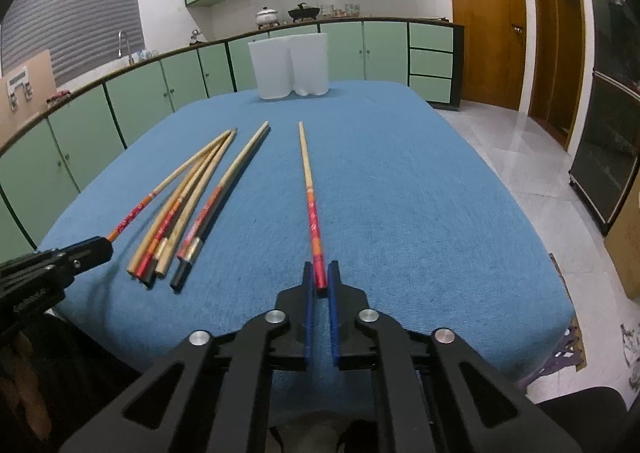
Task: Organize utensils
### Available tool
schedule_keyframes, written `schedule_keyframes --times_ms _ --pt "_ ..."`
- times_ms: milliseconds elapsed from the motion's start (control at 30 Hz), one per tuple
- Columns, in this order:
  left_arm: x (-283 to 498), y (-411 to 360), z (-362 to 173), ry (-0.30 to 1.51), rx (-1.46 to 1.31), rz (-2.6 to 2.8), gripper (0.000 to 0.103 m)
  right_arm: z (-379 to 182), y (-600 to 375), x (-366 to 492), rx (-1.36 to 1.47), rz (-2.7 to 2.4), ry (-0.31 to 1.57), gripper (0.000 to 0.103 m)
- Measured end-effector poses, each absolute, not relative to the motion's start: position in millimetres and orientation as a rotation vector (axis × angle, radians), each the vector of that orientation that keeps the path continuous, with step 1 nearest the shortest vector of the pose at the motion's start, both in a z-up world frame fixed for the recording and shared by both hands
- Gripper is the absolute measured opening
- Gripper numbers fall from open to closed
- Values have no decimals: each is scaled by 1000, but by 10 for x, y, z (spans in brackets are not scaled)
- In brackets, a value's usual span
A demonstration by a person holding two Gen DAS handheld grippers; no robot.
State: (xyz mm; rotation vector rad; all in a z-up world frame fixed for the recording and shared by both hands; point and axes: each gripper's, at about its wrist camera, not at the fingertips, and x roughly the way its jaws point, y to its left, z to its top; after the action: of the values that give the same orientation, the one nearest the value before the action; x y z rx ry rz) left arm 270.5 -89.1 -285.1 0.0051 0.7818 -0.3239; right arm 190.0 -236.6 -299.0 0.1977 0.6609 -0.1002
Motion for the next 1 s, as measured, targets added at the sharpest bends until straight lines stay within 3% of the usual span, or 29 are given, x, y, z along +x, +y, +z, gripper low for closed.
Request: schedule_keyframes --times_ms 267,567,833,900,967,1000 --pt "2612 -755 -2379 730 -25 -309 5 -2510 -2363 1795 175 -65 585 6" --pt "2620 -677 -2799 803 -41 -306 5 -2993 -2422 1877 177 -85 694 21" --pt "2626 -610 -2737 758 -54 -279 5 -3109 -2401 2017 145 -70 698 25" --pt "2634 -591 -2705 750 -53 -271 5 -3121 -2361 2038 109 -70 697 23" --pt "2639 -569 -2711 757 -58 -258 5 -3117 -2351 2041 103 -63 703 6" --pt "2641 -563 -2710 760 -59 -254 5 -3110 -2348 2035 100 -63 704 6"
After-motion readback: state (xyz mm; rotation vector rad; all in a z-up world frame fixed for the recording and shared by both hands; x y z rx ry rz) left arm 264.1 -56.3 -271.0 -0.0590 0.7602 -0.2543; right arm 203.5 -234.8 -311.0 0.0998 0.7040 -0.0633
